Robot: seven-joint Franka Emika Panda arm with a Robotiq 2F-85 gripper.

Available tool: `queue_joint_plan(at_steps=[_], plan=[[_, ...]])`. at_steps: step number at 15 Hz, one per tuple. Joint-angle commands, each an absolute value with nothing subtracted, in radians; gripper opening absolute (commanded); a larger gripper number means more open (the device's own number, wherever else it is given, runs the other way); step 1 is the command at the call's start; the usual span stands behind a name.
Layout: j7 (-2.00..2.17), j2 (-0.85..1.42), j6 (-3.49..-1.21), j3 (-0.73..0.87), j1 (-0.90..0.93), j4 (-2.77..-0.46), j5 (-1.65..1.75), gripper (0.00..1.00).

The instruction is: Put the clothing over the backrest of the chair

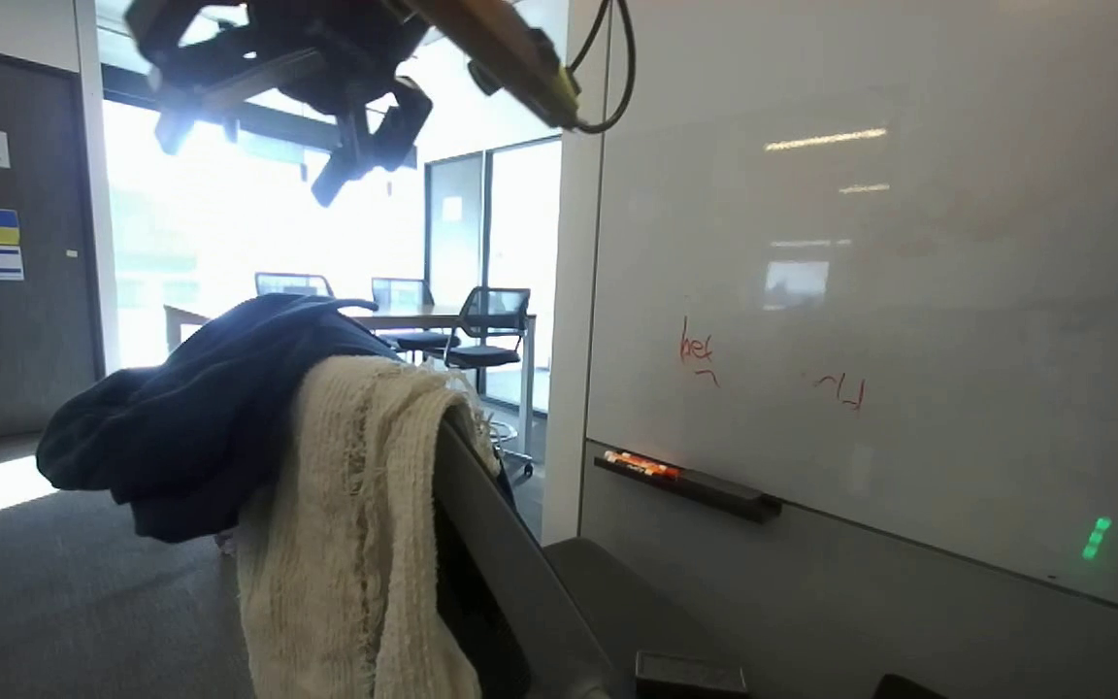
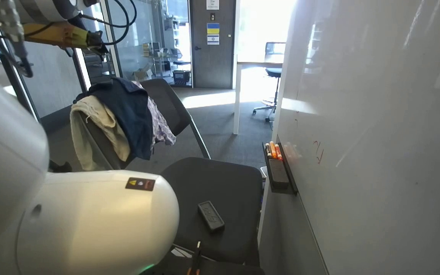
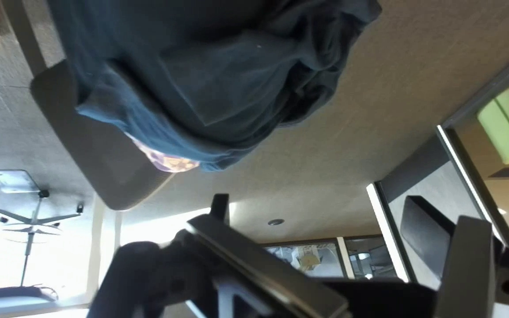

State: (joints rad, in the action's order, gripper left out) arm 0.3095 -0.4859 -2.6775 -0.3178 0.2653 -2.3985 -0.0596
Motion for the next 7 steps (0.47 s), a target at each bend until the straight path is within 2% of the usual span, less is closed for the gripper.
queue_joint_plan(at_steps=[1, 7], plan=[[0.345, -0.639, -2.532, -0.298, 0.191, -2.442, -0.04, 1.0], [0.408, -0.798, -2.376, -0.293, 0.043, -2.506, 0.017, 1.0]])
